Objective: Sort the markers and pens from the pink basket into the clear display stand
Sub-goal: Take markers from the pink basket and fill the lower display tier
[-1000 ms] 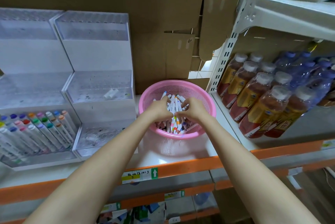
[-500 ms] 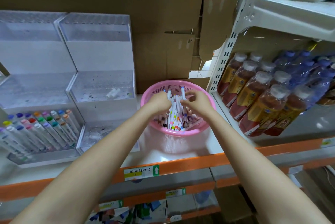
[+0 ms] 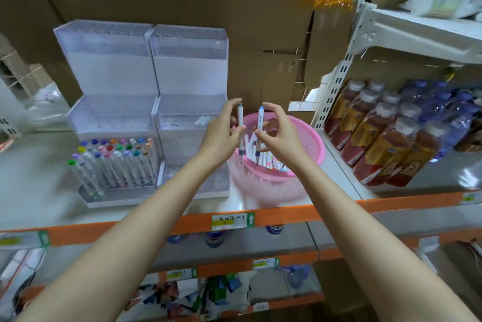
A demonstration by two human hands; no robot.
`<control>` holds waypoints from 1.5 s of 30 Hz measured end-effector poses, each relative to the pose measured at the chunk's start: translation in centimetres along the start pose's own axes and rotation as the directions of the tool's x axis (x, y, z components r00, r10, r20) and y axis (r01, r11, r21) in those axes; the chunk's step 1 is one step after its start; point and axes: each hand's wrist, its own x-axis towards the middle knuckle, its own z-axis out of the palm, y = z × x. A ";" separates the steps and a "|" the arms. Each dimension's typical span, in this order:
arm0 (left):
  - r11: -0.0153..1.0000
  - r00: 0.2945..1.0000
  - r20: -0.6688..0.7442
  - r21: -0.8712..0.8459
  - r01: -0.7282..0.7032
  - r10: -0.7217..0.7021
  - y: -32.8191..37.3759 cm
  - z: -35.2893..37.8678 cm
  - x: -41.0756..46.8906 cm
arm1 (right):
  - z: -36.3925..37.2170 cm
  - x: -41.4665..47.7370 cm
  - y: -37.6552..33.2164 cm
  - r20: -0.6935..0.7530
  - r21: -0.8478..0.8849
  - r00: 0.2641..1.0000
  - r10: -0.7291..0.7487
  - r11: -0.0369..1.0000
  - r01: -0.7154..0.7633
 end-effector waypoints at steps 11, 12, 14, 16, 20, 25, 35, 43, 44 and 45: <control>0.996 0.998 -0.017 0.074 -0.053 0.054 -3.9 -12.9 -7.2 | 12.0 -4.3 -6.3 0.106 -0.040 0.989 -0.102 0.994 0.106; 0.996 0.999 -0.026 0.074 -0.046 0.048 -4.4 -14.0 -7.6 | 13.1 -4.6 -6.8 0.114 -0.034 0.989 -0.092 0.995 0.097; 0.997 0.999 -0.045 0.074 -0.025 0.028 -5.5 -15.9 -8.4 | 15.2 -5.1 -7.8 0.123 -0.034 0.989 -0.076 0.996 0.081; 0.997 0.997 -0.068 0.075 -0.022 0.027 -6.4 -17.6 -9.0 | 17.1 -5.4 -8.5 0.123 -0.028 0.990 -0.074 0.997 0.078; 0.997 0.991 -0.128 0.069 -0.040 0.048 -7.7 -20.1 -9.7 | 20.3 -5.4 -9.4 0.091 -0.049 0.994 -0.063 0.997 0.067; 0.997 0.987 -0.144 0.044 -0.063 0.069 -9.4 -21.8 -9.3 | 22.9 -5.0 -10.5 0.034 -0.058 0.995 -0.091 0.994 0.093; 0.993 0.986 -0.121 -0.008 -0.119 0.117 -11.4 -22.7 -8.5 | 25.2 -4.7 -10.9 -0.065 -0.122 0.985 -0.163 0.981 0.154; 0.985 0.975 -0.142 0.027 -0.169 0.172 -11.6 -22.8 -8.7 | 25.3 -4.8 -10.8 -0.077 -0.170 0.968 -0.238 0.960 0.222; 0.984 0.974 -0.141 0.026 -0.176 0.177 -11.6 -22.8 -8.6 | 25.3 -4.8 -10.8 -0.078 -0.170 0.967 -0.241 0.959 0.226; 0.983 0.973 -0.136 0.025 -0.182 0.184 -11.5 -22.8 -8.6 | 25.3 -4.9 -10.8 -0.079 -0.172 0.966 -0.246 0.958 0.230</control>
